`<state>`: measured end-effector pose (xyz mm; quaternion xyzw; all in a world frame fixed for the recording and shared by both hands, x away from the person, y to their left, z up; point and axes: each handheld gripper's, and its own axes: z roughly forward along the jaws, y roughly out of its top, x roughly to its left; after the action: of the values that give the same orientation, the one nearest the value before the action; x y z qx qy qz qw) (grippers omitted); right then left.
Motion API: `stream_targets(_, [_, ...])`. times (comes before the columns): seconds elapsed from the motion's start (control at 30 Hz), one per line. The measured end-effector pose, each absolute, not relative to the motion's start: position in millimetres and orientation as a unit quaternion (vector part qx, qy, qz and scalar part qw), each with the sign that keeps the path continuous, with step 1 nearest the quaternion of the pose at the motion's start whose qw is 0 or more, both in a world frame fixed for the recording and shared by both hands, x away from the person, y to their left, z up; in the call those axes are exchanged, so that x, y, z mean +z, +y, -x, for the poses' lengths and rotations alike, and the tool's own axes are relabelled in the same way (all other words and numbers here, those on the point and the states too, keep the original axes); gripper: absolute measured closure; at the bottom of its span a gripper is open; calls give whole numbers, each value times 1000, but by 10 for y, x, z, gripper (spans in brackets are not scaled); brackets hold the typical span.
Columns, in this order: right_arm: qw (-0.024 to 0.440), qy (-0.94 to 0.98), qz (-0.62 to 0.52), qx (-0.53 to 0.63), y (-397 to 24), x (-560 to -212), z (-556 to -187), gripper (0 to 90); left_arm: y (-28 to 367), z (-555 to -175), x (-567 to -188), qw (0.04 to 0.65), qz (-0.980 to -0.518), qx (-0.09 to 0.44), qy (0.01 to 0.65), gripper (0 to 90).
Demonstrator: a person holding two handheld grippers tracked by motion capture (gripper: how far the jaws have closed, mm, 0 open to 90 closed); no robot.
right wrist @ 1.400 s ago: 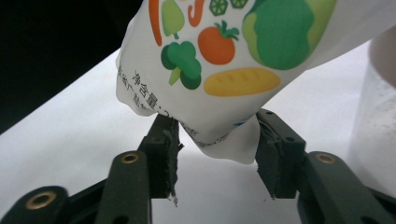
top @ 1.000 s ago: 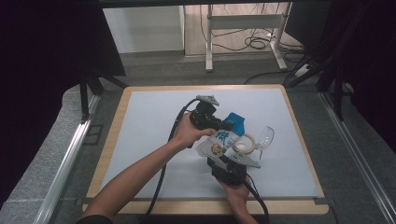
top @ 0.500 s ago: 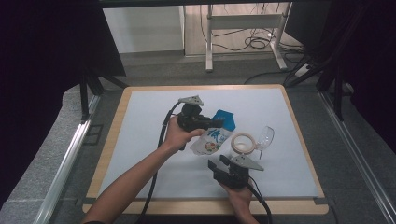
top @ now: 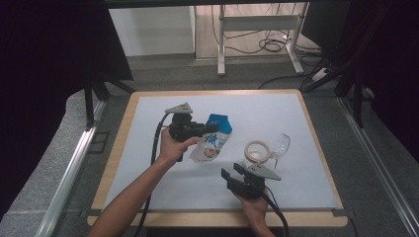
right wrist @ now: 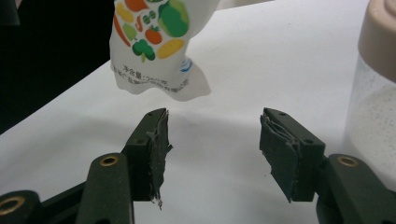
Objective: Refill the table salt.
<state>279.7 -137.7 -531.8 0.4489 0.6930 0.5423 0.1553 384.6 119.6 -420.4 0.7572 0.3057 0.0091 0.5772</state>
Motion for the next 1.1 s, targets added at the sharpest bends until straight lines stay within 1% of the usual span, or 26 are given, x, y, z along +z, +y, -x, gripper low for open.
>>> stream_targets(0.47, [156,691,-449,545,-1393,-5317,-2823,428,1677,-3973,-4437,586,-722,48,365,895])
stream_targets(0.8, [151,691,-448,546,-1386,-5330,-2834,428,1952,-4159,-4561,581,-701,98,401,895])
stream_targets(0.87, [151,691,-448,546,-1386,-5329,-2835,428,1999,-4193,-4575,581,-697,115,406,895])
stream_targets(1.1, [150,693,-448,545,-1382,-5336,-2840,428,2140,-4273,-4628,588,-677,136,421,894])
